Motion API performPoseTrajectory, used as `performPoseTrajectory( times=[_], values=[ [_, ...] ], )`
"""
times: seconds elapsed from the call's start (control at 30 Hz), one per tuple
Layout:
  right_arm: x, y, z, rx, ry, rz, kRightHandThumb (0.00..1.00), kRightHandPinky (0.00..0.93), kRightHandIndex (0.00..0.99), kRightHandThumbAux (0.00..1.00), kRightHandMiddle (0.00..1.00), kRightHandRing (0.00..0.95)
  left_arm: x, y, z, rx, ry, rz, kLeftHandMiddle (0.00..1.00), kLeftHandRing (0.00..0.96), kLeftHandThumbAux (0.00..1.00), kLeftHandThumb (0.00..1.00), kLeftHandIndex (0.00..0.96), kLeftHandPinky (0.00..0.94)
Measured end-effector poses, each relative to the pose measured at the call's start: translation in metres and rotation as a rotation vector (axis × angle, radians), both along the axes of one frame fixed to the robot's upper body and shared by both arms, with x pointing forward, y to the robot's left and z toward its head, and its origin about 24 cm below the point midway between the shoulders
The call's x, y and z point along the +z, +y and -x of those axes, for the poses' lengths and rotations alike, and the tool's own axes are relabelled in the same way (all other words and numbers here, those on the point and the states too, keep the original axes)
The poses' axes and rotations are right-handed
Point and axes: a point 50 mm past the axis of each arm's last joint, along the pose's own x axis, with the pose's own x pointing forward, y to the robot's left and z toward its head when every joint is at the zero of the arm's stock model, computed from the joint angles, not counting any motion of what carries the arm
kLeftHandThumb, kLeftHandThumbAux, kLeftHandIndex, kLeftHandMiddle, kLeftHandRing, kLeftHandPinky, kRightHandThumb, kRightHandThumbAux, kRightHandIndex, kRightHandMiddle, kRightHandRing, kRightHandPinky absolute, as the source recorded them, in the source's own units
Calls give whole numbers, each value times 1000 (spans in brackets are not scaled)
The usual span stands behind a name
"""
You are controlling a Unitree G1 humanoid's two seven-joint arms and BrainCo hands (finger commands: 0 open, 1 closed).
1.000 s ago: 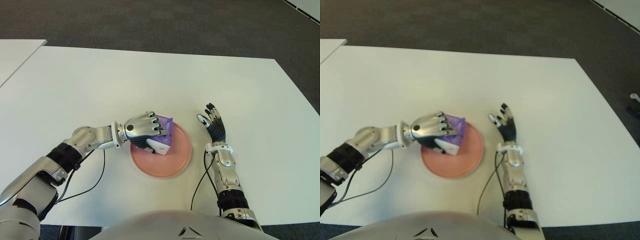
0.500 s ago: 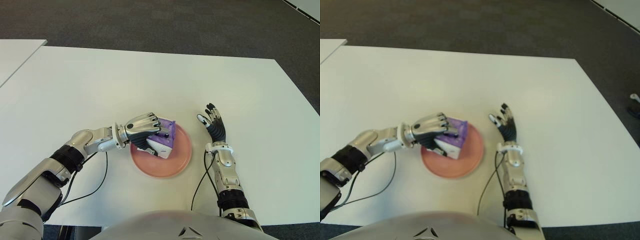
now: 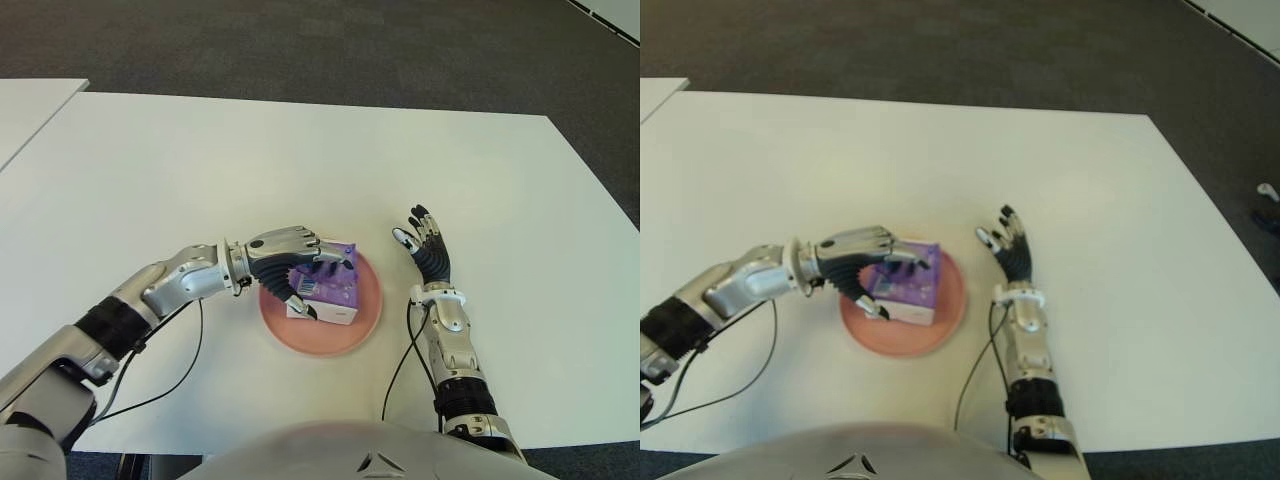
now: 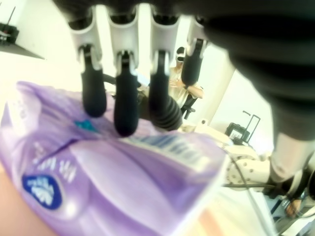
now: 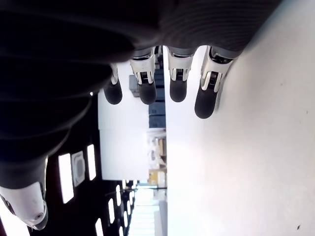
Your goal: Put the tissue paper into the plate.
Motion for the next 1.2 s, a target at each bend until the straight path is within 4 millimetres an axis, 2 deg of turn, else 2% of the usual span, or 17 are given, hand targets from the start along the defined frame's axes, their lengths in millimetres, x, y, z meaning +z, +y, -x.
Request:
performPoseTrajectory(
  times=[0.17, 0.27, 0.67, 0.93, 1.2],
  values=[
    [-3, 0, 1, 0, 13, -2, 61, 6, 0, 650, 18, 0, 10, 3, 4, -20, 134, -61, 5, 4, 457, 54, 4, 4],
    [-7, -1, 1, 3, 29, -6, 59, 3, 0, 660, 18, 0, 9, 5, 8, -42, 200, -107, 1, 1, 413, 74, 1, 1],
    [-8, -1, -3, 12, 24, -7, 54, 8, 0, 694, 13, 0, 7, 5, 10, -58, 199, -22, 0, 0, 262, 176, 0, 0],
    [-8, -1, -4, 17, 14, -5, 51, 12, 0, 686, 8, 0, 13, 8, 5, -26, 162, 57, 0, 0, 233, 209, 0, 0],
    [-8, -2, -5, 17, 17, -6, 56, 2, 0, 673, 9, 0, 20, 15, -2, 16, 149, 104, 0, 0, 262, 201, 0, 0]
  ],
)
